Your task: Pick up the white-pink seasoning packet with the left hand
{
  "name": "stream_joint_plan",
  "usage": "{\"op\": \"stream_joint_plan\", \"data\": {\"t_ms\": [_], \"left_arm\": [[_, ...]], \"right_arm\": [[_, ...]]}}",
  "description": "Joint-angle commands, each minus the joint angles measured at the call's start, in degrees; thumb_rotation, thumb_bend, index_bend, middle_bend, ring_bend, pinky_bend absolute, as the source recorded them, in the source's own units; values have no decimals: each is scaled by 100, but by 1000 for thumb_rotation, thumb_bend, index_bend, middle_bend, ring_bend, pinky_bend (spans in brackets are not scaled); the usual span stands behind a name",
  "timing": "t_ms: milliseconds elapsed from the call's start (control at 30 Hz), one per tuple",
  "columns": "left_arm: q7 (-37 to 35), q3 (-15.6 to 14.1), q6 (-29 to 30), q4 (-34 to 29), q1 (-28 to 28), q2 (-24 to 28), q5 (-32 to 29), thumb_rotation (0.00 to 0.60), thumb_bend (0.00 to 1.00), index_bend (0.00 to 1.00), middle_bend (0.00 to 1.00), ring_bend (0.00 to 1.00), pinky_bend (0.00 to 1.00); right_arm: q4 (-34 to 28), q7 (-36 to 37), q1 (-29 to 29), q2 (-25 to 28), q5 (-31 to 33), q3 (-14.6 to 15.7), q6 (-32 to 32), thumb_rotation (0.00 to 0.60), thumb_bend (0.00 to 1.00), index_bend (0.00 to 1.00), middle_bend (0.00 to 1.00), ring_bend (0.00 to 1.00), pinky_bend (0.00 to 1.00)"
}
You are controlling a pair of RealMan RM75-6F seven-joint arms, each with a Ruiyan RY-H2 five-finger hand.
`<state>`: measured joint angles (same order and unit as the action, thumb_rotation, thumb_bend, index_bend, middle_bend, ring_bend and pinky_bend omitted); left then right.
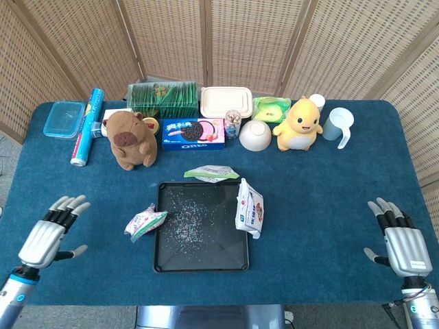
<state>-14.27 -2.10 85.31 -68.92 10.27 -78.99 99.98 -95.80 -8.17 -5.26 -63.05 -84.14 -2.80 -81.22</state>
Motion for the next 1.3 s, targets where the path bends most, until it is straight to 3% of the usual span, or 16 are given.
{"op": "stream_joint_plan", "data": {"t_ms": [33, 267, 867, 1033, 1300], "left_arm": [[-825, -35, 300, 1364, 242, -1040, 322, 600, 0, 20, 0, 17, 72], [-1080, 4, 116, 1840, 450, -1560, 165, 600, 0, 20, 0, 18, 72], [-986, 40, -411, 1745, 769, -2065, -236, 600, 0, 21, 0, 18, 73], [-688, 160, -482, 1675, 828, -2302, -397, 600, 0, 21, 0, 86, 141], [-341, 234, -764, 1613, 920, -2528, -648, 600, 0, 21, 0, 90, 153]], "right_arm": [[-11, 40, 2, 23, -25, 13, -7, 600, 8, 47, 50, 84, 141], [-18, 177, -20, 81, 53, -35, 32, 600, 8, 47, 50, 84, 141], [-142, 375, -108, 160, -15, 103, 322, 600, 8, 55, 50, 84, 141], [-57, 908, -216, 194, -302, 236, 527, 600, 8, 61, 52, 85, 141], [83, 1502, -311, 231, -545, 331, 615, 600, 9, 61, 54, 86, 141]]}}
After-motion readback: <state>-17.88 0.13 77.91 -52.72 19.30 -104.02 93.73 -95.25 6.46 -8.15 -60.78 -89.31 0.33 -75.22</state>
